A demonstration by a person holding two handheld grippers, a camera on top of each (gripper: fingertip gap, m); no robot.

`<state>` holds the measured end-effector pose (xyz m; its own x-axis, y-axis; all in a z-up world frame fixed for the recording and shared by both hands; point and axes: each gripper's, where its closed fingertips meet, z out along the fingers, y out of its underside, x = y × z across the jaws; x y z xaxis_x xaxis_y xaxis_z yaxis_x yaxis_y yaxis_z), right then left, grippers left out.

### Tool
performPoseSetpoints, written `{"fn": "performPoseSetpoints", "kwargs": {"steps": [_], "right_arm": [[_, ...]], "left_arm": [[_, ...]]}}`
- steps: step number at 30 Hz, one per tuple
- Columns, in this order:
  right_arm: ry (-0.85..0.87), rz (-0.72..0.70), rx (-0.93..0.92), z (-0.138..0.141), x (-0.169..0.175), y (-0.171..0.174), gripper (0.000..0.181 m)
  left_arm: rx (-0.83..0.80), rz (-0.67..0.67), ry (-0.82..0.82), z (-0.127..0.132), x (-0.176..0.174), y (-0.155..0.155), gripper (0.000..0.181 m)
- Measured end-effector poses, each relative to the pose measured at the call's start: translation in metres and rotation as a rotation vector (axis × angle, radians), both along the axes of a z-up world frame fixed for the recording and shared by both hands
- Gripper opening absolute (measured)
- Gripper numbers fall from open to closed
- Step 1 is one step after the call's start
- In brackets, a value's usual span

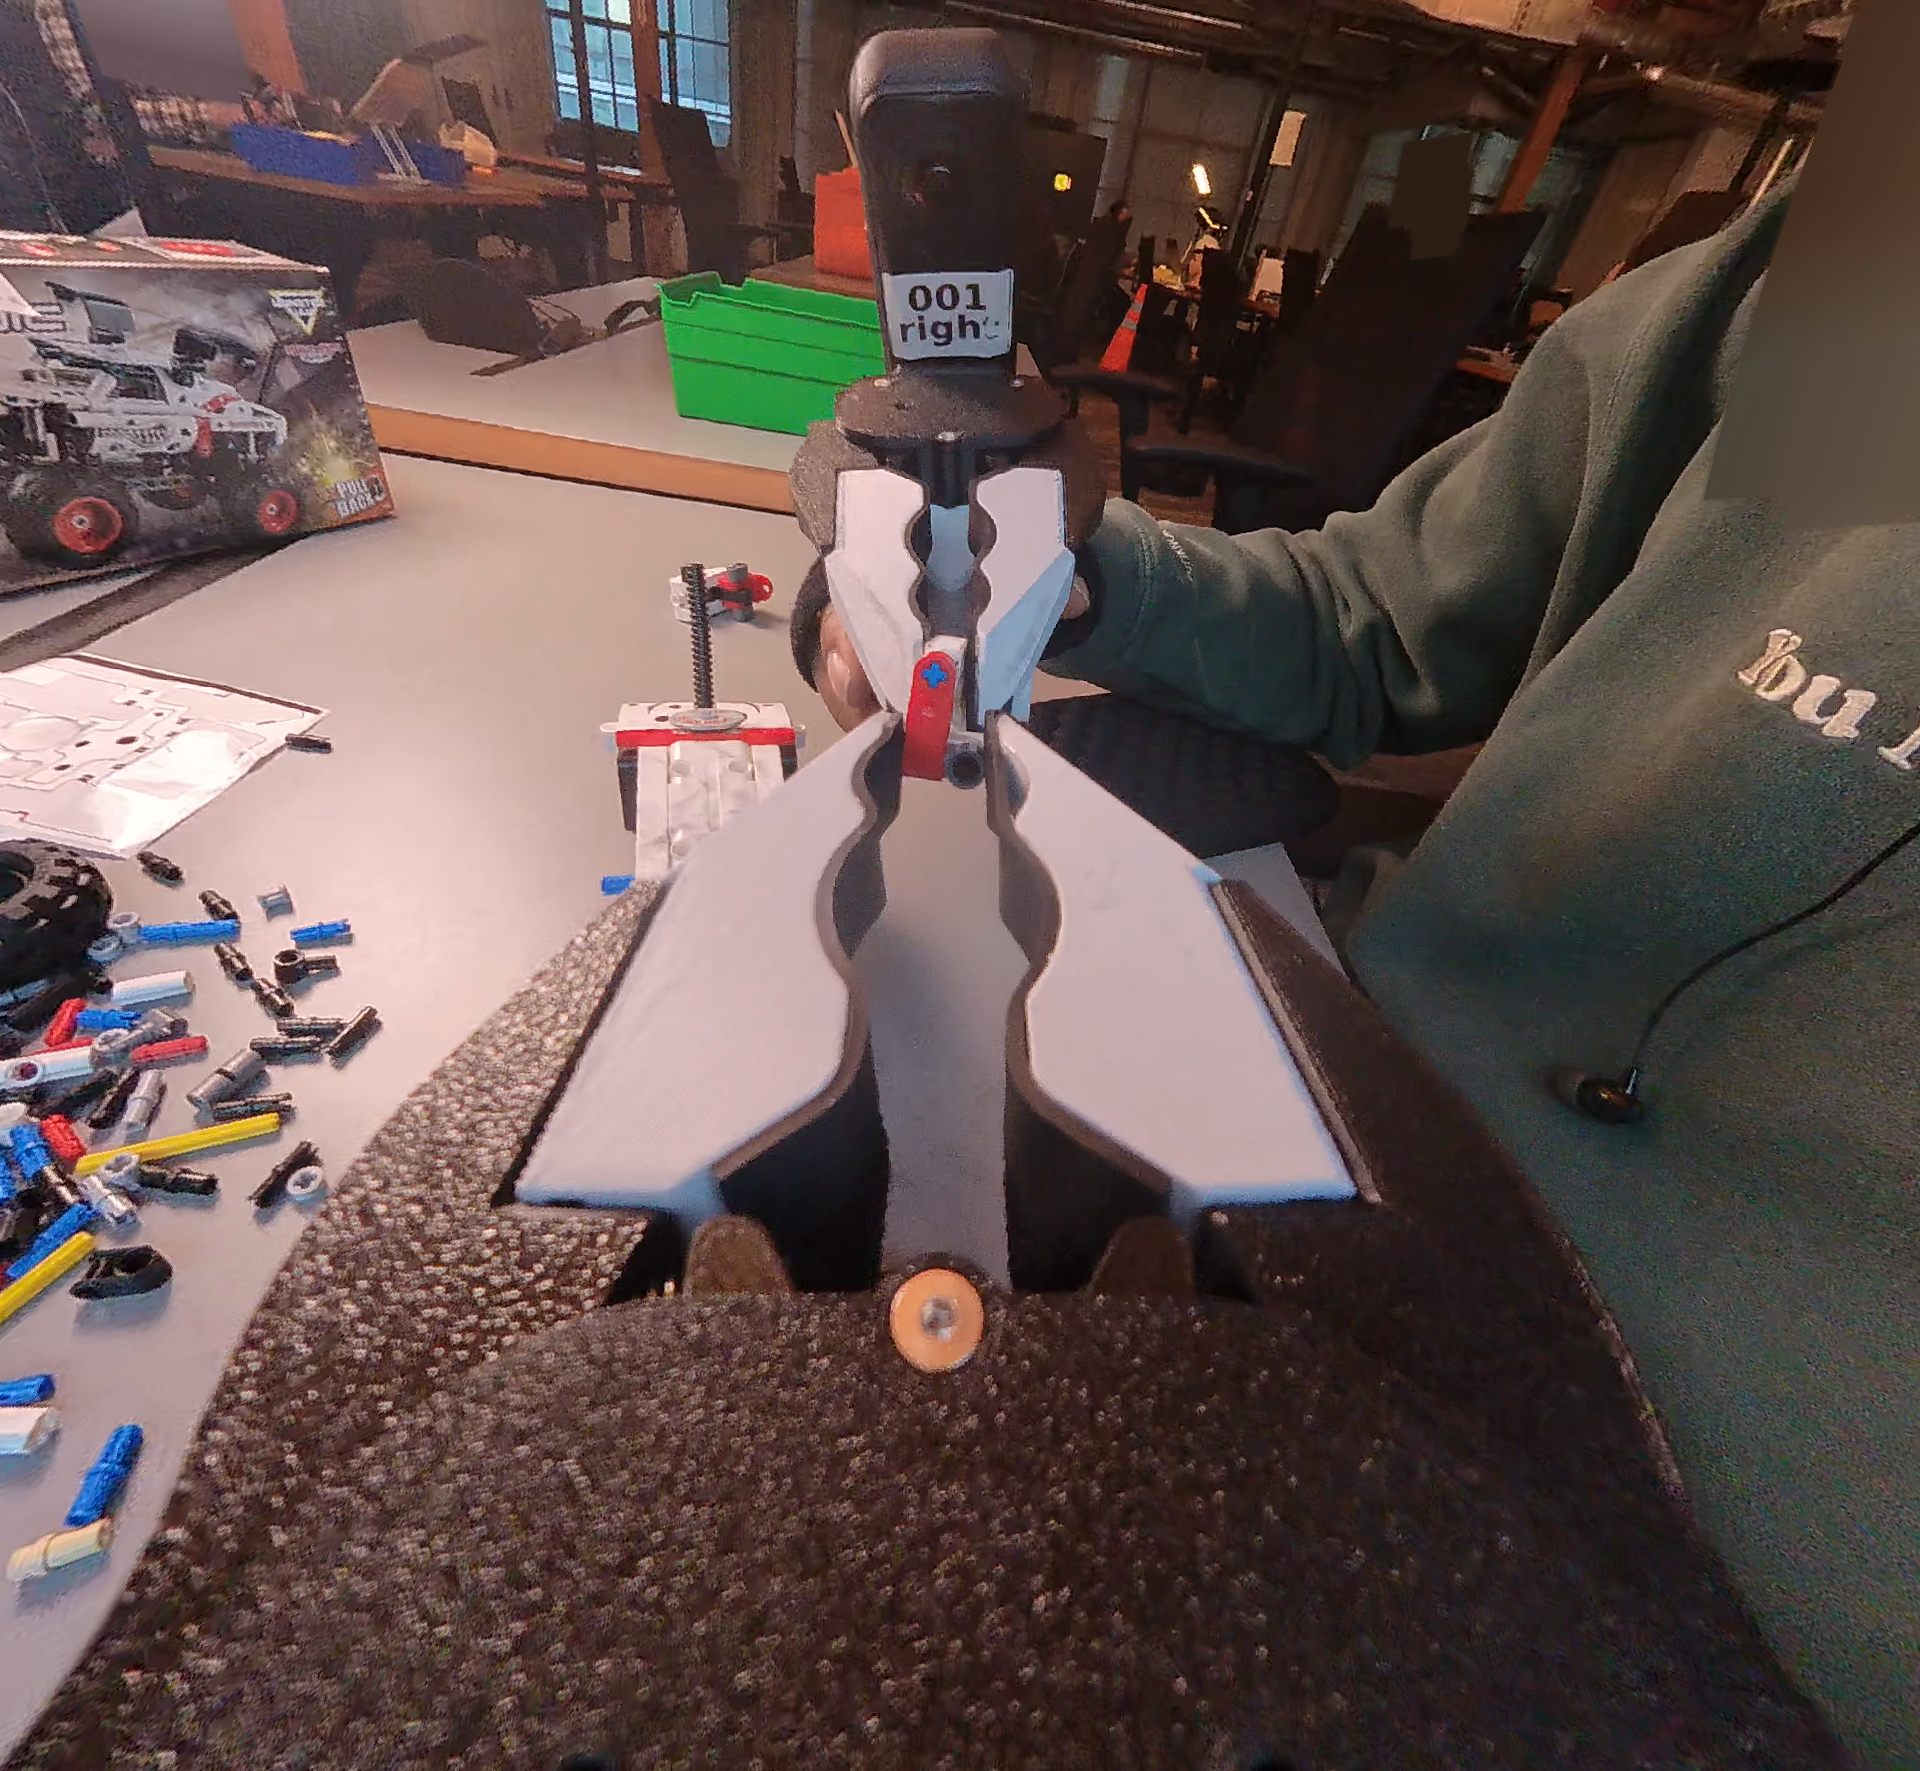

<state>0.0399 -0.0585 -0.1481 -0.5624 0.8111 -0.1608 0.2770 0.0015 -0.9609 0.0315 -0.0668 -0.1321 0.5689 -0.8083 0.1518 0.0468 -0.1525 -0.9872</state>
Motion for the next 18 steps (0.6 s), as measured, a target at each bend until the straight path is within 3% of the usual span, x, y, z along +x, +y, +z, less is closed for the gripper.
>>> {"fn": "performPoseSetpoints", "kwargs": {"steps": [14, 18], "right_arm": [[-0.046, 0.038, -0.005, -0.01, 0.002, -0.008, 0.006], [-0.053, 0.045, -0.013, -0.01, 0.002, -0.009, 0.006]], "left_arm": [[-0.071, -0.055, -0.12, 0.002, -0.002, 0.0, 0.016], [-0.074, -0.071, -0.039, -0.007, 0.003, -0.003, 0.016]]}}
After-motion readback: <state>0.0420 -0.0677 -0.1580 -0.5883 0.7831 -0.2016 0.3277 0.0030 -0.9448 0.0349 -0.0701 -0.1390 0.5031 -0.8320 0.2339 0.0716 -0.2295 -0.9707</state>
